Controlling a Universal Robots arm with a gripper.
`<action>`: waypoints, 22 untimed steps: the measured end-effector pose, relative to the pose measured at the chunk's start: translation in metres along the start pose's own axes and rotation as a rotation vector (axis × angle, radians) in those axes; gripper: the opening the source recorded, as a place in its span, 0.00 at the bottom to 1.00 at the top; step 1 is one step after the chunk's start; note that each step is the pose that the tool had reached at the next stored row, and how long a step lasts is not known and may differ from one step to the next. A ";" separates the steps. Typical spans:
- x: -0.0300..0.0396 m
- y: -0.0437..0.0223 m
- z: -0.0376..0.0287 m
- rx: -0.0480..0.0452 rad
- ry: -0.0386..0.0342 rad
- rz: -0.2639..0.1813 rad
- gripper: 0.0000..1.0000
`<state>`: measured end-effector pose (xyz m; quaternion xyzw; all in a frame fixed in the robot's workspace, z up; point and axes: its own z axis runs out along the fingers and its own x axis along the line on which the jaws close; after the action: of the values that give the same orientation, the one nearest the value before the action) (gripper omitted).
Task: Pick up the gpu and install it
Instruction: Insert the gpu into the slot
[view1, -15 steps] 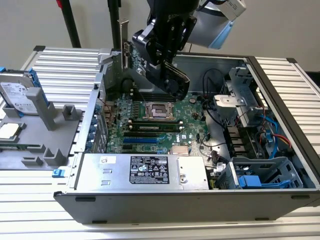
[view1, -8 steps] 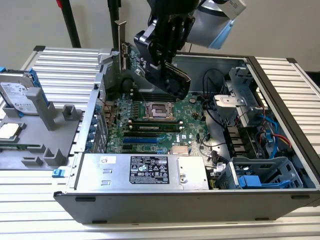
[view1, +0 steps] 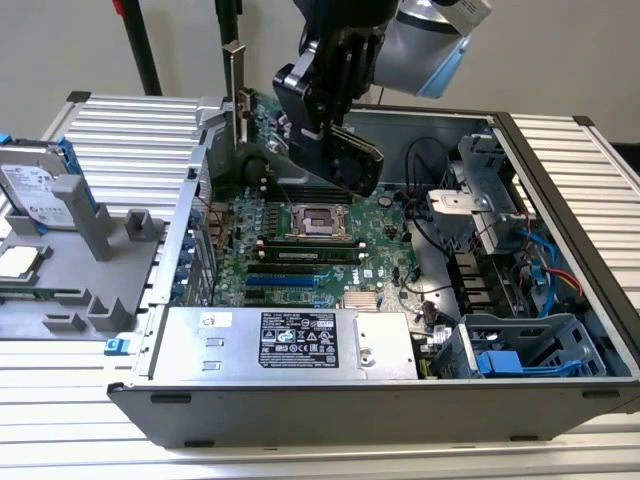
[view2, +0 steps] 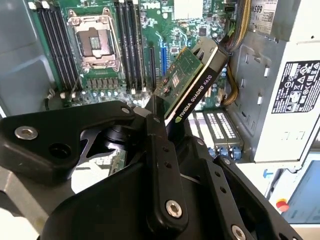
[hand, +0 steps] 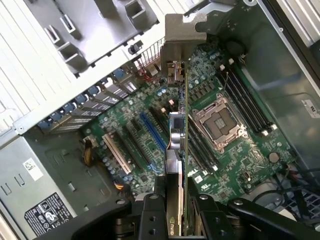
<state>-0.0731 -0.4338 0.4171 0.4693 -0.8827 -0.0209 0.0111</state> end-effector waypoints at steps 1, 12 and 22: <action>0.0000 0.0000 0.0000 0.0000 0.0005 -0.009 0.00; 0.0000 0.0000 0.0000 0.0000 0.0053 -0.111 0.00; 0.0000 0.0000 0.0000 0.0000 0.0097 -0.203 0.00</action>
<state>-0.0731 -0.4338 0.4172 0.5566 -0.8304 -0.0197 0.0132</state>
